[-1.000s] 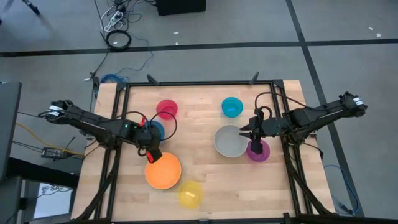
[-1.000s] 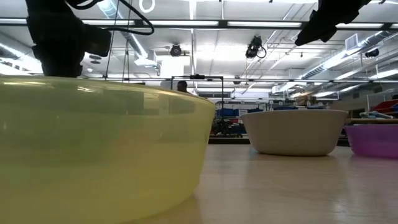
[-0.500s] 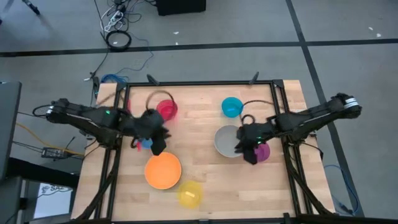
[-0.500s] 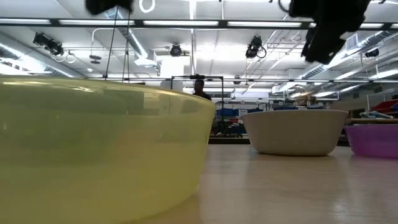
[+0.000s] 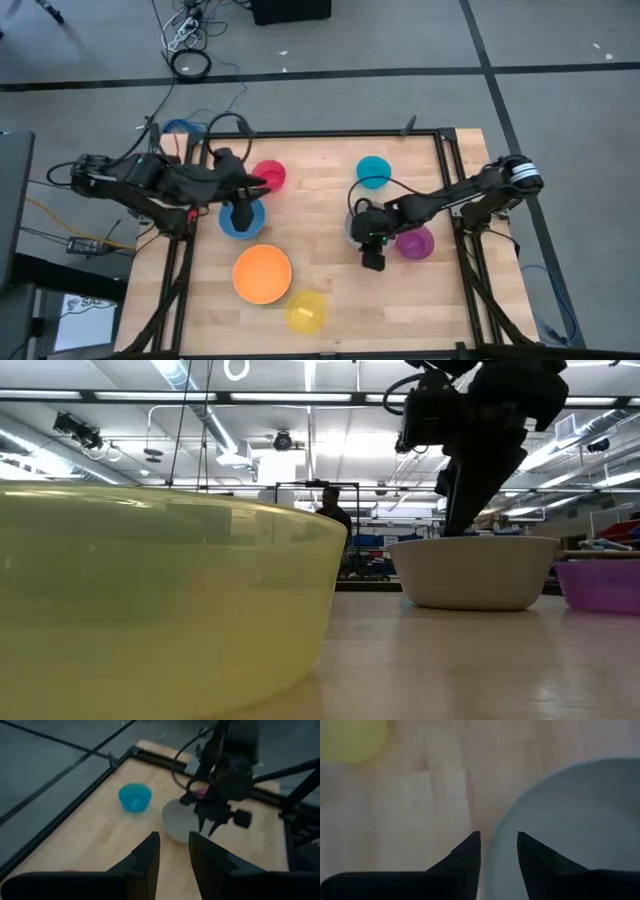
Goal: Nest bowls inside each other
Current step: Stack the gray bowl on top of the orange bowl
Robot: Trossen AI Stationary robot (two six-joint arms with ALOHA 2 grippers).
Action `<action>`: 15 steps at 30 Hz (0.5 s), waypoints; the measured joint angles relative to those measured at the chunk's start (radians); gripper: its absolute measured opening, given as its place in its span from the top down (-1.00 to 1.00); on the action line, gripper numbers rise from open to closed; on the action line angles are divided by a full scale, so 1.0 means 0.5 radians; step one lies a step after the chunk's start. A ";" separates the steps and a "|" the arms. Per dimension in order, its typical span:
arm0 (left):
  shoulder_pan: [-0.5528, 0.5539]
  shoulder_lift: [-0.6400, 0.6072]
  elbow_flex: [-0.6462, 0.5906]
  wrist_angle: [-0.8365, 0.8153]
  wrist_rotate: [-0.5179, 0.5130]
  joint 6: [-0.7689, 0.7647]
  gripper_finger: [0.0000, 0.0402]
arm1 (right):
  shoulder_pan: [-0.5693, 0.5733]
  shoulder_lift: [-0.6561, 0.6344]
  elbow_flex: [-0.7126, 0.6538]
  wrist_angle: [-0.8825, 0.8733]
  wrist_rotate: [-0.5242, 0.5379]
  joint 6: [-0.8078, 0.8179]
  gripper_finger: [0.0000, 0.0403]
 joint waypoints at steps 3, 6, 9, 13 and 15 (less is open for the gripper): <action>0.000 0.001 -0.033 -0.058 -0.002 -0.047 0.44 | 0.001 0.004 0.029 0.005 -0.040 -0.017 0.33; 0.000 0.004 -0.094 -0.072 -0.002 -0.088 0.44 | -0.006 0.004 0.030 -0.040 -0.009 0.013 0.24; 0.000 0.002 -0.138 -0.091 -0.002 -0.139 0.44 | -0.007 0.050 0.031 -0.068 -0.004 0.036 0.19; 0.000 0.004 -0.217 -0.092 -0.001 -0.182 0.44 | 0.026 0.167 0.029 -0.079 -0.002 0.052 0.17; 0.000 0.004 -0.242 -0.099 -0.002 -0.213 0.44 | 0.044 0.245 0.029 -0.080 0.041 0.051 0.17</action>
